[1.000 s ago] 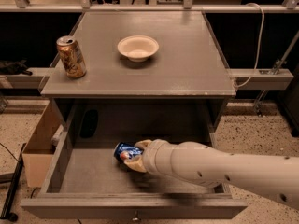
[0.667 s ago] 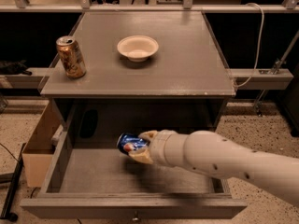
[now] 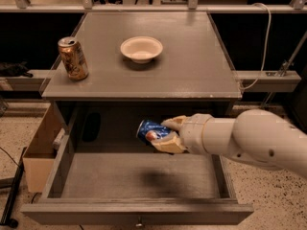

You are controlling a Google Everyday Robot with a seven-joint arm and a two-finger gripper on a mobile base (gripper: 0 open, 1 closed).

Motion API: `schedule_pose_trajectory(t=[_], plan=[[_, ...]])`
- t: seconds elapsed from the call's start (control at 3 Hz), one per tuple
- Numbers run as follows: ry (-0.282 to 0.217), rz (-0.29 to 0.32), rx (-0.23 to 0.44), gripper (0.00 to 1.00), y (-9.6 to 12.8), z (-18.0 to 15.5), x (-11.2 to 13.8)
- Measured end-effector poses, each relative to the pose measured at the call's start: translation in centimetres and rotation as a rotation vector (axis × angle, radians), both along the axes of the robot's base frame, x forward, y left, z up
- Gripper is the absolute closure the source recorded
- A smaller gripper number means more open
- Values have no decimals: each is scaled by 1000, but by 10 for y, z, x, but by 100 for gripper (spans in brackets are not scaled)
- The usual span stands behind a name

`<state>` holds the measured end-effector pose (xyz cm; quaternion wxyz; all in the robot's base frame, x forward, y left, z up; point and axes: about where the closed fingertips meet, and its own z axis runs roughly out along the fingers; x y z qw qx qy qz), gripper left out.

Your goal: Pick pepsi can from top drawer and place on counter

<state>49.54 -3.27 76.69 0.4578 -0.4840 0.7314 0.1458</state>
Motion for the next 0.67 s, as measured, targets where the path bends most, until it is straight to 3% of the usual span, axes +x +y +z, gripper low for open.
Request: schedule_pose_trajectory(t=[0.67], plan=[[-34, -33, 54, 100, -68, 83, 16]])
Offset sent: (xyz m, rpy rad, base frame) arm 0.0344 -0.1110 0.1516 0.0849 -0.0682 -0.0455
